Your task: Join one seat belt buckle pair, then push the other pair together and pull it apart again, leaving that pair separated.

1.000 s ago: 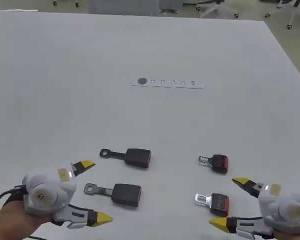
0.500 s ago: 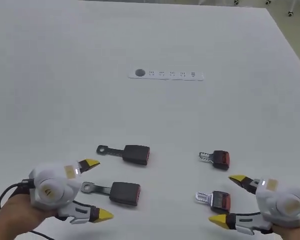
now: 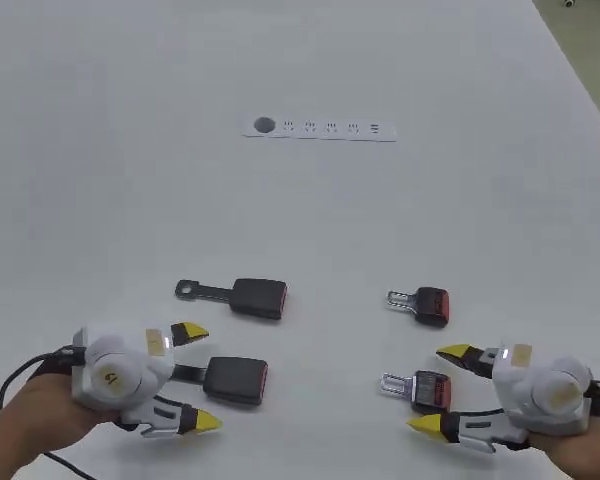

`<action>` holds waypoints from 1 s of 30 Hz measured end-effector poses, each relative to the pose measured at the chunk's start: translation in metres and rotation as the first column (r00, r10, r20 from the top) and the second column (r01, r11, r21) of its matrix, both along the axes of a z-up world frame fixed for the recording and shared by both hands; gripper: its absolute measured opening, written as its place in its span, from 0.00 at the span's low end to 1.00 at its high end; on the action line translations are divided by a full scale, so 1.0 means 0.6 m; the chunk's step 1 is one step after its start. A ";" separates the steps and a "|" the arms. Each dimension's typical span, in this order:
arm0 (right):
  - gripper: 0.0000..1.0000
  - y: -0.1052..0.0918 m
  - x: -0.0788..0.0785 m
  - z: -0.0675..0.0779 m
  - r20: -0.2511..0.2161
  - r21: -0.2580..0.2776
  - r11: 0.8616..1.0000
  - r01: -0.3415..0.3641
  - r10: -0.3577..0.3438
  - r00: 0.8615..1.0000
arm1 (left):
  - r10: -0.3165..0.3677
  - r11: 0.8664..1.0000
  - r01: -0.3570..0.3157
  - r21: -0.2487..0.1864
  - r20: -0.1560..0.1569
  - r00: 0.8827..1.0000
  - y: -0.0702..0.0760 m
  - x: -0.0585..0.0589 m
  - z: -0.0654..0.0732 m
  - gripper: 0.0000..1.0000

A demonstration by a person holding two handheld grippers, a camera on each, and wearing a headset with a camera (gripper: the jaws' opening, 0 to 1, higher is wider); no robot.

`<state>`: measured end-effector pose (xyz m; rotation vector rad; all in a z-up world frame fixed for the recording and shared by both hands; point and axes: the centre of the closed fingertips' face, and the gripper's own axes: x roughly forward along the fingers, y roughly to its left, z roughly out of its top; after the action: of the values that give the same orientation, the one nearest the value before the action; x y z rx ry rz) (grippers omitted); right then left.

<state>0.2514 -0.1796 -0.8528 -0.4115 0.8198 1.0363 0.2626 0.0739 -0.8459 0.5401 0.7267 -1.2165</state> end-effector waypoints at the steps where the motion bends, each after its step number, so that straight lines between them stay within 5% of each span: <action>1: 0.61 -0.002 0.002 -0.002 -0.002 -0.002 1.000 -0.004 0.004 1.000 | -0.010 1.000 0.011 0.007 0.000 1.000 -0.001 0.001 -0.003 0.67; 8: 0.54 -0.005 -0.001 -0.003 -0.018 -0.008 0.999 -0.039 0.038 0.999 | -0.096 0.993 0.096 0.061 -0.007 0.995 -0.004 -0.004 -0.020 0.58; 15: 0.44 -0.005 -0.010 -0.003 -0.027 -0.014 0.995 -0.102 0.101 0.994 | -0.093 0.995 0.093 0.043 -0.023 0.995 -0.010 -0.003 -0.020 0.54; 20: 0.40 -0.007 -0.007 -0.003 -0.023 -0.008 0.993 -0.118 0.118 0.993 | -0.097 0.995 0.098 0.035 -0.025 0.995 -0.013 -0.005 -0.016 0.37; 30: 0.36 -0.013 -0.005 -0.003 -0.006 -0.012 0.983 -0.185 0.185 0.983 | -0.074 0.997 0.075 0.035 -0.027 0.997 -0.009 -0.002 -0.018 0.35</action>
<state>0.2483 -0.1874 -0.8548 -0.5029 0.8039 1.2057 0.2615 0.0688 -0.8564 0.5861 0.7573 -1.2837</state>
